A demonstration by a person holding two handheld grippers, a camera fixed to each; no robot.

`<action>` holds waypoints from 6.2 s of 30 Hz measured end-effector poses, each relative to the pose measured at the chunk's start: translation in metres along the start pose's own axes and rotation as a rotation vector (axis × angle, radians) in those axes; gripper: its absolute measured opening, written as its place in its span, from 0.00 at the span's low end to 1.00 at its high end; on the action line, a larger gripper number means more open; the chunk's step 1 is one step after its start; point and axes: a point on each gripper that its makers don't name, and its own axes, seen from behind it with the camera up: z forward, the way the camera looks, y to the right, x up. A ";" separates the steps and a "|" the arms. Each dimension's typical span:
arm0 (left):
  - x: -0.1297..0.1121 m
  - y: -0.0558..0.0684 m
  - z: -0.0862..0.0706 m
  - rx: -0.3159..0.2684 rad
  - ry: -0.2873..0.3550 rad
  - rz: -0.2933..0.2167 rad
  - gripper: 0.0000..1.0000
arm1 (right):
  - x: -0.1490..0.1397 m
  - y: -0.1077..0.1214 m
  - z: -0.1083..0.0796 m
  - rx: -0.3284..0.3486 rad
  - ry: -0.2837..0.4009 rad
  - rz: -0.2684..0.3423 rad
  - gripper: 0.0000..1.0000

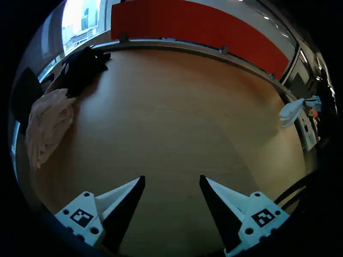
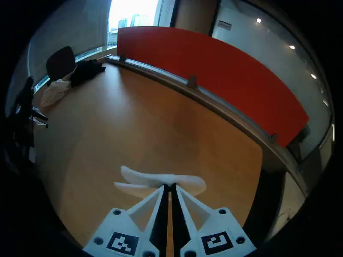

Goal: Fold towel

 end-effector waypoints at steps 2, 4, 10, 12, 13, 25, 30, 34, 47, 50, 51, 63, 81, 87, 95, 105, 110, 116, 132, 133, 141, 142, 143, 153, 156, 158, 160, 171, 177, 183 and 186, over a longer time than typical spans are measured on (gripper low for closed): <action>0.000 0.000 0.000 0.000 0.000 0.001 0.94 | -0.003 0.000 0.000 -0.001 -0.003 0.001 0.04; 0.000 0.000 0.000 0.001 0.000 0.003 0.94 | -0.009 0.000 0.000 -0.003 -0.008 0.004 0.04; 0.001 0.001 -0.002 0.003 0.003 0.005 0.94 | -0.038 0.001 -0.002 -0.013 -0.033 0.037 0.04; 0.001 0.002 -0.003 0.002 0.004 0.006 0.94 | -0.049 0.003 -0.004 -0.019 -0.042 0.052 0.04; 0.001 0.002 -0.003 0.003 0.005 0.007 0.94 | -0.055 0.004 -0.005 -0.021 -0.048 0.058 0.04; -0.004 0.008 -0.004 0.000 0.000 0.025 0.94 | -0.136 0.006 -0.009 -0.054 -0.149 0.147 0.04; -0.006 0.008 -0.006 0.002 0.000 0.031 0.94 | -0.165 0.000 -0.006 -0.063 -0.194 0.183 0.04; -0.008 0.006 -0.008 0.006 0.001 0.032 0.94 | -0.186 -0.002 -0.004 -0.082 -0.230 0.216 0.04; -0.017 -0.002 -0.014 0.021 -0.003 0.028 0.94 | -0.235 -0.005 0.003 -0.128 -0.325 0.292 0.04; -0.018 -0.003 -0.015 0.023 -0.003 0.027 0.94 | -0.244 -0.008 0.005 -0.135 -0.347 0.301 0.04; -0.018 -0.003 -0.016 0.024 -0.003 0.026 0.94 | -0.248 -0.008 0.006 -0.138 -0.354 0.305 0.04; -0.021 -0.005 -0.017 0.032 -0.006 0.033 0.94 | -0.270 -0.011 0.011 -0.172 -0.395 0.360 0.07; -0.018 0.000 -0.015 0.023 -0.005 0.040 0.94 | -0.271 -0.013 0.002 -0.183 -0.376 0.365 0.26; -0.018 0.001 -0.014 0.019 -0.005 0.037 0.94 | -0.269 -0.016 -0.002 -0.175 -0.365 0.357 0.63; -0.018 0.002 -0.014 0.016 -0.004 0.038 0.94 | -0.248 -0.032 0.004 -0.145 -0.316 0.334 0.66; -0.016 -0.002 -0.017 0.020 0.002 0.033 0.94 | -0.216 -0.060 0.023 -0.088 -0.263 0.286 0.66; -0.018 -0.005 -0.017 0.022 0.001 0.027 0.94 | -0.202 -0.076 0.035 -0.057 -0.250 0.261 0.66; -0.018 -0.009 -0.018 0.028 0.002 0.022 0.94 | -0.188 -0.090 0.049 -0.031 -0.235 0.232 0.65; -0.020 -0.014 -0.019 0.034 -0.003 0.014 0.94 | -0.185 -0.095 0.060 -0.023 -0.249 0.189 0.42; -0.020 -0.014 -0.019 0.034 -0.003 0.013 0.94 | -0.185 -0.095 0.060 -0.023 -0.251 0.185 0.42; -0.020 -0.013 -0.018 0.034 -0.004 0.014 0.94 | -0.187 -0.094 0.063 -0.025 -0.257 0.168 0.29; -0.020 -0.013 -0.018 0.035 -0.004 0.014 0.94 | -0.187 -0.094 0.063 -0.026 -0.257 0.168 0.25; -0.020 -0.014 -0.018 0.035 -0.004 0.013 0.94 | -0.187 -0.093 0.063 -0.026 -0.256 0.168 0.22; -0.020 -0.013 -0.017 0.034 -0.004 0.014 0.94 | -0.181 -0.087 0.061 -0.036 -0.231 0.194 0.05; -0.019 -0.012 -0.017 0.033 -0.003 0.016 0.94 | -0.179 -0.084 0.059 -0.040 -0.226 0.197 0.05; -0.018 -0.012 -0.017 0.032 -0.001 0.016 0.94 | -0.176 -0.082 0.056 -0.041 -0.221 0.197 0.05; -0.017 -0.012 -0.017 0.032 0.001 0.016 0.94 | -0.173 -0.080 0.053 -0.044 -0.215 0.196 0.05; -0.014 -0.009 -0.014 0.026 0.006 0.019 0.94 | -0.147 -0.056 0.032 -0.089 -0.157 0.214 0.05; -0.012 -0.007 -0.012 0.022 0.010 0.020 0.94 | -0.134 -0.042 0.018 -0.114 -0.135 0.209 0.05; -0.009 -0.006 -0.013 0.020 0.014 0.023 0.94 | -0.126 -0.034 0.006 -0.131 -0.121 0.196 0.05; -0.008 -0.006 -0.013 0.019 0.014 0.025 0.94 | -0.125 -0.032 0.002 -0.132 -0.120 0.194 0.05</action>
